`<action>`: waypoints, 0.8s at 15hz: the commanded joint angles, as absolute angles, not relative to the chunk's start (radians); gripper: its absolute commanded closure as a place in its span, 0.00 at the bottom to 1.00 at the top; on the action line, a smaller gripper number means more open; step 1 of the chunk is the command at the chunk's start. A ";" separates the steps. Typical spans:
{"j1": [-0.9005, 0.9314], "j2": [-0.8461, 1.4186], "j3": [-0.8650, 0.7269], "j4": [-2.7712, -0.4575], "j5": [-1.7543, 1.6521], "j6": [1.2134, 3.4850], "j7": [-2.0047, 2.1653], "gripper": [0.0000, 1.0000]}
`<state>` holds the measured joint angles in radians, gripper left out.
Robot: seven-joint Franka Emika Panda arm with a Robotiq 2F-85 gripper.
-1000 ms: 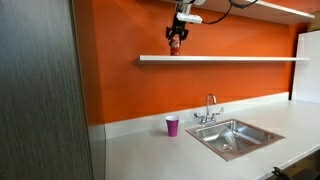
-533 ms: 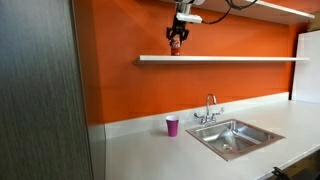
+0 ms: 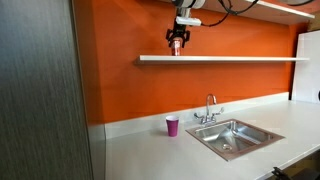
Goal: Put the can on the shelf
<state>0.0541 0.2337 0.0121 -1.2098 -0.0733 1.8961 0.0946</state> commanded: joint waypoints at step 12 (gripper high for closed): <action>0.058 0.235 -0.011 -1.197 -0.081 1.863 0.101 0.00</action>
